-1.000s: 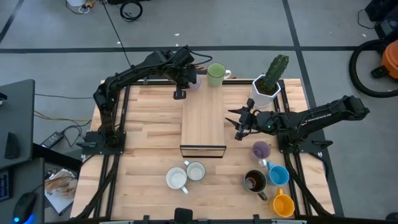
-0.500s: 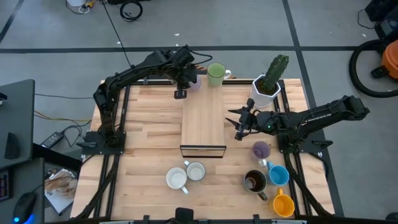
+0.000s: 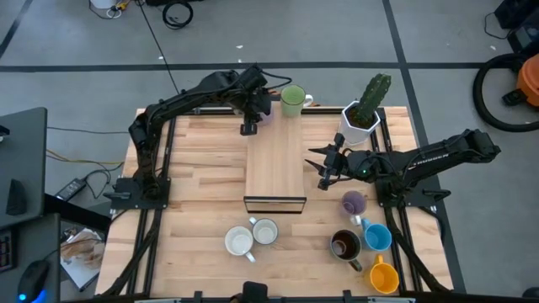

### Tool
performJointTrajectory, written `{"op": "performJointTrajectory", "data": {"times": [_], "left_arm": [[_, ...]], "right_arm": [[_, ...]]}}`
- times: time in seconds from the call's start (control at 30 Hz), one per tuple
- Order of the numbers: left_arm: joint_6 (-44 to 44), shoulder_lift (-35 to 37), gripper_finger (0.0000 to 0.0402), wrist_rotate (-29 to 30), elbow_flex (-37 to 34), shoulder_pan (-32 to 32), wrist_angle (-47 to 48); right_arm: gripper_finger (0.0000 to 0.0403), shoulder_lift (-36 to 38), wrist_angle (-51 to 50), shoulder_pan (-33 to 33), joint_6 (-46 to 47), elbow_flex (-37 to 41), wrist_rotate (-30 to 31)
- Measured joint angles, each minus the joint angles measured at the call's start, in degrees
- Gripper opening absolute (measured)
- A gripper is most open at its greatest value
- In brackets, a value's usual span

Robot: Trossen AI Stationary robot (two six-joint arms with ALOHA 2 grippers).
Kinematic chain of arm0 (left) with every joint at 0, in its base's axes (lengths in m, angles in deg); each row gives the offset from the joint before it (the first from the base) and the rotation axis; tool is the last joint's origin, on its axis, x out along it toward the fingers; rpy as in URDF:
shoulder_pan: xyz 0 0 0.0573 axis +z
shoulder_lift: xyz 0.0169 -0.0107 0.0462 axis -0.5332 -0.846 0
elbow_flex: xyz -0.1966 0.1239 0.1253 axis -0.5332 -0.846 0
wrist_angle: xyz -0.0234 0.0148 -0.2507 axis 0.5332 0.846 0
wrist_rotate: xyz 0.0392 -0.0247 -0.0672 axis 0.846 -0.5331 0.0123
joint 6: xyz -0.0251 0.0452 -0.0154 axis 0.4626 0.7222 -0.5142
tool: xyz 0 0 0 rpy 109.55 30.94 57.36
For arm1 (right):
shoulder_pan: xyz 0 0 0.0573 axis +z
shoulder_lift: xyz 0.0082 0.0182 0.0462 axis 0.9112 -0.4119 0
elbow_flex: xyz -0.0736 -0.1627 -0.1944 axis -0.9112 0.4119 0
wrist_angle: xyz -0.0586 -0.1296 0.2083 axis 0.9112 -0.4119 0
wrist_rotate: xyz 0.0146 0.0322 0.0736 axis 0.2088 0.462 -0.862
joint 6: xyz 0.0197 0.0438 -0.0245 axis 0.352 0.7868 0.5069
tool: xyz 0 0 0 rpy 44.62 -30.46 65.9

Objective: Place coffee mugs
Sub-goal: Put the left violet mug on the shelf

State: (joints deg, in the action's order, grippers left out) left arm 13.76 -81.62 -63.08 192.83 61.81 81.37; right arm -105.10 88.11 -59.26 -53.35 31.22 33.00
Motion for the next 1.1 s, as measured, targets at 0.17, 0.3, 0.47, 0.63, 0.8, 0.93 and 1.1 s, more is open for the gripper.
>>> {"op": "performJointTrajectory", "data": {"times": [0.17,0.3,0.47,0.63,0.8,0.93,1.1], "left_arm": [[0.0,0.0,0.0134,3.0,0.0,-0.3,-1.7],[1.3,0.2,0.0149,4.1,0.0,-0.1,-1.9],[3.0,0.2,0.0153,4.3,0.0,-0.3,-2.6],[6.4,0.2,0.0153,4.7,0.0,-0.1,-3.5],[11.2,0.2,0.0153,8.1,-0.1,-0.1,-4.6],[14.3,0.2,0.0153,8.1,-0.1,0.3,-5.3],[17.5,0.2,0.0153,7.8,-0.1,1.2,-5.8]], "right_arm": [[0.0168,0.0,-0.1,0.0,0.1,0.0,0.0],[0.0168,0.0,-0.1,0.0,0.1,0.0,0.0],[0.0168,0.0,-0.2,0.0,0.5,0.0,-0.3],[0.0168,0.0,-0.2,0.0,0.3,0.0,-0.5],[0.0168,0.0,-0.5,0.0,0.5,0.0,-0.9],[0.0168,0.0,-0.5,0.0,0.5,0.0,-0.9],[0.0168,0.0,-0.5,0.0,0.6,0.0,-0.9]]}}
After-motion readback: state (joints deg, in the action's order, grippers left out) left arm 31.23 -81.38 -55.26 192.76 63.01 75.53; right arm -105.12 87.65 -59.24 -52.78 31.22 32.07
